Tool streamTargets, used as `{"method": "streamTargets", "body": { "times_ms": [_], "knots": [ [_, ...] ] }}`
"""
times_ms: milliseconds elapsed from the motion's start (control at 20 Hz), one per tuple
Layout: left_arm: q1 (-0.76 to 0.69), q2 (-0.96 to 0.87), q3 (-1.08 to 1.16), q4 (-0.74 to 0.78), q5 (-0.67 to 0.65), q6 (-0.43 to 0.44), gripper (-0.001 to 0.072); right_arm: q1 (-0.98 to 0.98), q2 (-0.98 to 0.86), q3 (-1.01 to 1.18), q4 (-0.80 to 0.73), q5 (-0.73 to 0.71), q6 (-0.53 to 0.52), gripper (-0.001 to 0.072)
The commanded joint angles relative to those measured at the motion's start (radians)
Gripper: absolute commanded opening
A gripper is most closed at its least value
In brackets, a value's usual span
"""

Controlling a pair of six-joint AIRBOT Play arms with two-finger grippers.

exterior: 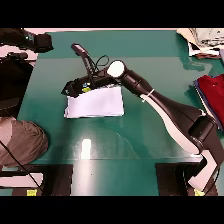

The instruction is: Fold the shirts.

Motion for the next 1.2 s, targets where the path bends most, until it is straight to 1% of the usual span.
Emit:
{"method": "streamTargets", "body": {
  "times_ms": [0,50,150,250,350,400,450,500,600,700,800,950,1050,1100,1150],
  "knots": [
    [0.011,0.011,0.001,0.003,-0.036,0.001,0.0029,-0.064,-0.014,0.063,-0.151,0.134,0.015,0.0233],
    [0.011,0.011,0.001,0.002,-0.041,0.001,0.0030,-0.114,0.014,0.032,-0.175,0.160,0.034,0.0233],
    [0.011,0.011,0.001,0.000,-0.050,0.001,0.0029,-0.225,0.089,-0.099,-0.175,0.183,0.040,0.0233],
    [0.010,0.011,0.001,-0.001,-0.049,0.001,0.0030,-0.344,0.177,-0.291,-0.175,0.187,0.055,0.0233],
    [0.001,0.011,0.001,0.000,-0.046,0.002,0.0030,-0.461,0.266,-0.506,-0.174,0.149,0.063,0.0237],
    [-0.010,0.010,0.001,-0.001,-0.039,0.011,0.0030,-0.513,0.301,-0.607,-0.156,0.108,0.075,0.0380],
    [-0.029,0.007,0.001,-0.001,-0.029,0.029,0.0029,-0.555,0.323,-0.689,-0.111,0.069,0.082,0.0599],
    [-0.046,0.003,0.001,0.000,-0.019,0.038,0.0030,-0.591,0.334,-0.761,-0.037,0.042,0.081,0.0646],
    [-0.081,-0.001,0.001,0.000,0.010,0.046,0.0029,-0.615,0.318,-0.844,0.061,0.012,0.080,0.0646],
    [-0.106,-0.002,0.001,-0.001,0.039,0.046,0.0030,-0.591,0.272,-0.864,0.105,-0.006,0.079,0.0645],
    [-0.115,-0.002,0.001,-0.002,0.042,0.046,0.0029,-0.533,0.203,-0.825,0.137,-0.009,0.080,0.0641],
    [-0.115,-0.001,0.001,-0.002,0.010,0.046,0.0030,-0.420,0.085,-0.735,0.237,0.001,0.080,0.0640],
    [-0.115,-0.001,0.001,-0.003,-0.012,0.045,0.0030,-0.350,0.015,-0.668,0.306,0.009,0.075,0.0553],
    [-0.115,-0.001,0.001,-0.007,-0.020,0.045,0.0030,-0.319,-0.009,-0.632,0.303,0.008,0.071,0.0462],
    [-0.115,-0.001,0.001,-0.021,-0.024,0.046,0.0029,-0.292,-0.026,-0.591,0.296,0.006,0.057,0.0301]
  ]
}}
